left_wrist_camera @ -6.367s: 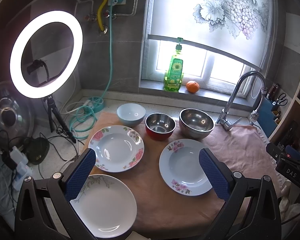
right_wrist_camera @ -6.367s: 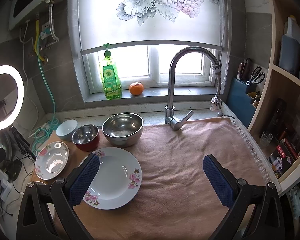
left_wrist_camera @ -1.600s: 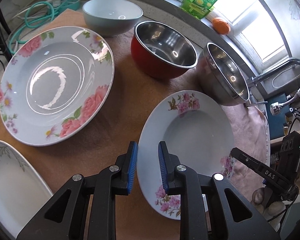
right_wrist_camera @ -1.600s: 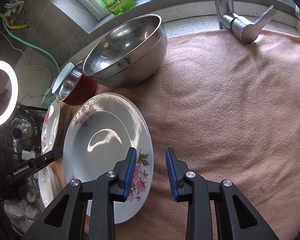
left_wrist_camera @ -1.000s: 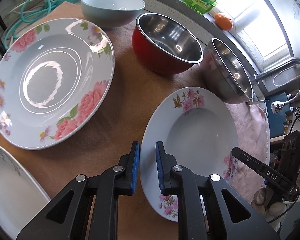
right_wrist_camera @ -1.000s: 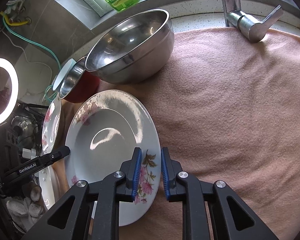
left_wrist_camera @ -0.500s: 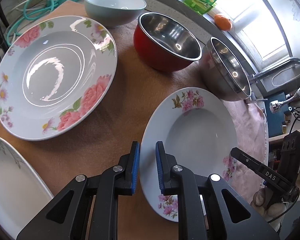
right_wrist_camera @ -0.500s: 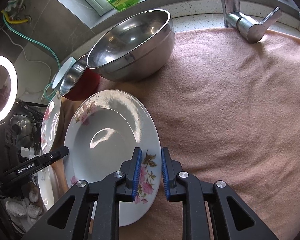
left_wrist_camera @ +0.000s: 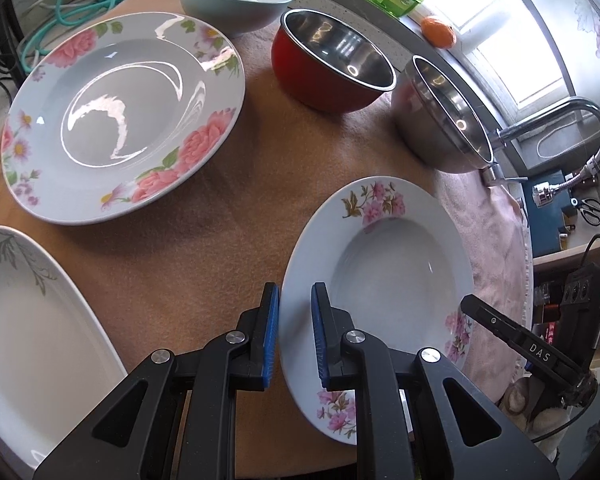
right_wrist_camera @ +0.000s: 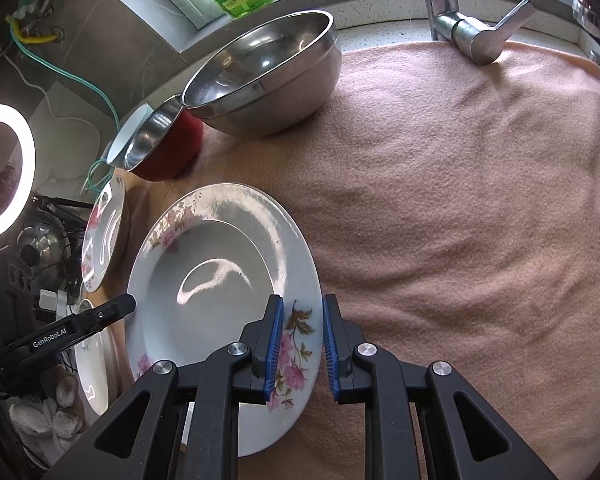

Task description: Organize plates and bowls

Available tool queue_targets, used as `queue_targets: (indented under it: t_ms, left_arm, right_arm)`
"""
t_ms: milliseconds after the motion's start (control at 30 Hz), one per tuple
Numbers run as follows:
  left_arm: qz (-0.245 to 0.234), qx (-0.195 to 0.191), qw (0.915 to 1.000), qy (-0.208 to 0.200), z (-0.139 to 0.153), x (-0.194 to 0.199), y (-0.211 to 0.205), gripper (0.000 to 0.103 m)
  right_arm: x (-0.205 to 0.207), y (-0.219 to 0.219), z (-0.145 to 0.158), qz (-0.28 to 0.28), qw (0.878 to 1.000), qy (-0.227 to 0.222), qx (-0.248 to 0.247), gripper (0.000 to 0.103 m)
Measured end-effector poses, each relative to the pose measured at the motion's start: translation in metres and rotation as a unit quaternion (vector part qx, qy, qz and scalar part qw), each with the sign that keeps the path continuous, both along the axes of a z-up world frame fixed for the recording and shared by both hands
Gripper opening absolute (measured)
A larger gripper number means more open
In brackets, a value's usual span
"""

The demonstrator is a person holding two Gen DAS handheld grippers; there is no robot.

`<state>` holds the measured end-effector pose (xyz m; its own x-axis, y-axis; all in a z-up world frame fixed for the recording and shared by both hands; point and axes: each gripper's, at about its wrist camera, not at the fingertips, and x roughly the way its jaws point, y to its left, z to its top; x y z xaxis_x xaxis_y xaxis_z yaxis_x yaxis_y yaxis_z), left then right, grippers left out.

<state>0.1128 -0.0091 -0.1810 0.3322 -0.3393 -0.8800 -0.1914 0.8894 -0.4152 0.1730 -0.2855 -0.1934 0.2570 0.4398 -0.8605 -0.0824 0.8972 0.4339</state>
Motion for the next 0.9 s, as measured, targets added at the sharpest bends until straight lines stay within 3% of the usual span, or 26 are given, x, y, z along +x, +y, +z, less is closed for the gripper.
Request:
queue_targets:
  t_ms: [900]
  left_arm:
    - [-0.025,0.002,0.9997,0.006,-0.004,-0.034,-0.002,0.014]
  right_arm:
    - [-0.047,0.003,-0.001,-0.020,1.000,0.008,-0.009,0.018]
